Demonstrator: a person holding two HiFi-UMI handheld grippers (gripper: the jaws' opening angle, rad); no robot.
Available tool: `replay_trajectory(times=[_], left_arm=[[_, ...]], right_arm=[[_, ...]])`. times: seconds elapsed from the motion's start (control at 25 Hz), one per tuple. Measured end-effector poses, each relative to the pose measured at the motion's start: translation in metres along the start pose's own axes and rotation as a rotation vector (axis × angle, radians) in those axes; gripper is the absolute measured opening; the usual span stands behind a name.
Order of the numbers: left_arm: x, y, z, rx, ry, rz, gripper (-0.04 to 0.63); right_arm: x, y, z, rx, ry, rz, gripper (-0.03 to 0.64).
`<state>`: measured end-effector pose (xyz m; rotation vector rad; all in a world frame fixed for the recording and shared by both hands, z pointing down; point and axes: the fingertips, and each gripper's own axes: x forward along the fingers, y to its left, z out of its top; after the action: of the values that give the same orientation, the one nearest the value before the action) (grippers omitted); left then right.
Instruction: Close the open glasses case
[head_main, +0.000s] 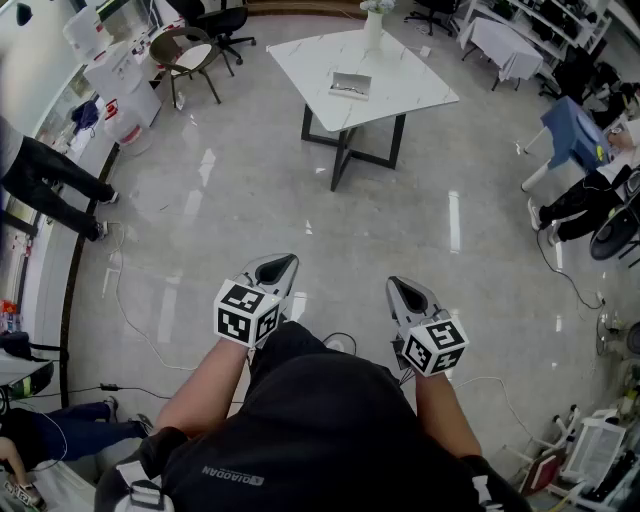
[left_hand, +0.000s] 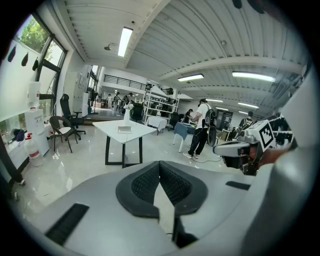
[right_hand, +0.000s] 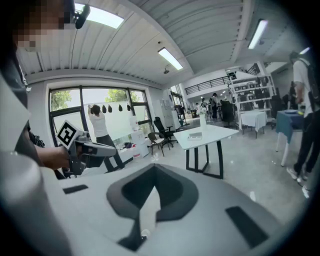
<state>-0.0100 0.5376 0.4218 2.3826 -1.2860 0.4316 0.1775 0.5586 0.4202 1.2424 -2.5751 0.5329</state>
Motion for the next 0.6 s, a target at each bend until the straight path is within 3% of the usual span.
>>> replay_trajectory(times=[0.36,0.6], left_arm=[[0.008,0.004,0.004,-0.005,0.002,-0.001,0.005],[0.017,0.008,0.004,-0.011,0.012,0.001,0.005]], right_arm=[[0.007,-0.004,0.006,0.001,0.001,0.009,0.002],[0.018,0.000,0.008,0.010,0.000,0.071,0.002]])
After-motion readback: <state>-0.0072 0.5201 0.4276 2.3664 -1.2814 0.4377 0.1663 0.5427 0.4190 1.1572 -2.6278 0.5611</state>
